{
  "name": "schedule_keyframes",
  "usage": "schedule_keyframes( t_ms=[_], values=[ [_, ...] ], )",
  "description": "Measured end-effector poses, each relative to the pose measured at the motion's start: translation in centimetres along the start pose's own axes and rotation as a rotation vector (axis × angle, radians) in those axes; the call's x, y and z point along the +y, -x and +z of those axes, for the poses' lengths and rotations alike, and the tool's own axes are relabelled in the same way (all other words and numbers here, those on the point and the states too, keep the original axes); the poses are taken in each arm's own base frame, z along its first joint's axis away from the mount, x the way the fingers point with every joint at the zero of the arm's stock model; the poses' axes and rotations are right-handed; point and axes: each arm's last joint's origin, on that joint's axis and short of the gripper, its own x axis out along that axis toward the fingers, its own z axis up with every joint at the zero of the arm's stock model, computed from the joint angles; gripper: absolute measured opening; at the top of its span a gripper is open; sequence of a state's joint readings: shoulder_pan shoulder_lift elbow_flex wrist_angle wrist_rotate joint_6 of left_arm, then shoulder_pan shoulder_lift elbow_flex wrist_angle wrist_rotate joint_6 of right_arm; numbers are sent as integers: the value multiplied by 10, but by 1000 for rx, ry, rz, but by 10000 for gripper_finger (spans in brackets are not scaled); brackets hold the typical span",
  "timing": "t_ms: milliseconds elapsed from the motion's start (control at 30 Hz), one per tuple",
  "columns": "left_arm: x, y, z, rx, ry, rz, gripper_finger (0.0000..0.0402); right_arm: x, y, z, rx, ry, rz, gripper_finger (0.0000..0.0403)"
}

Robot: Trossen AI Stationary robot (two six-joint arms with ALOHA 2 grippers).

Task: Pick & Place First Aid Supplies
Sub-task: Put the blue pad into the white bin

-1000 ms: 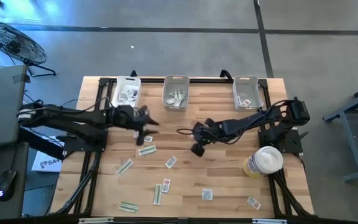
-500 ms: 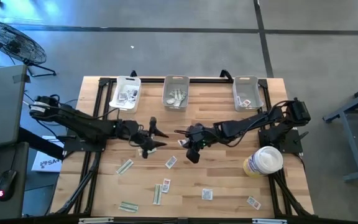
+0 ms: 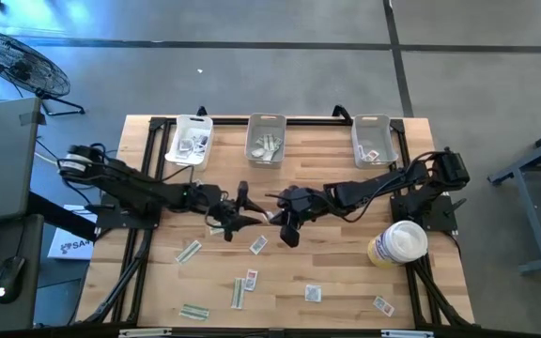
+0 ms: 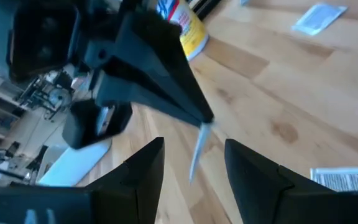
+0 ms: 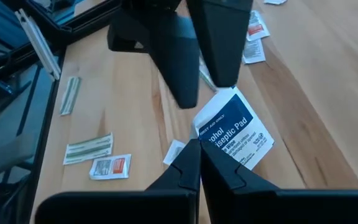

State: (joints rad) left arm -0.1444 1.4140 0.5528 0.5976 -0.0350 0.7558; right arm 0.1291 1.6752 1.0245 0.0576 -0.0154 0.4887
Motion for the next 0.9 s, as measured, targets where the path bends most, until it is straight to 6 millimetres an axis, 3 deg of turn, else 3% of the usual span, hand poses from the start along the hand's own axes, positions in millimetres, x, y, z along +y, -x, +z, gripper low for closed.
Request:
schedule_keyframes(
  t_ms=[433,533,733,900],
  values=[
    [-5,-18,-3,-6,11,-30,157,2,0,3,-25,48,17,1],
    [-3,-18,-2,-25,35,-13,126,2,0,3,-23,49,21,2],
    [-4,-18,-2,-17,38,-20,14,2,0,2,-21,53,22,2],
    [-4,-18,-2,-16,53,-20,17,2,0,2,-21,86,22,8]
  ],
)
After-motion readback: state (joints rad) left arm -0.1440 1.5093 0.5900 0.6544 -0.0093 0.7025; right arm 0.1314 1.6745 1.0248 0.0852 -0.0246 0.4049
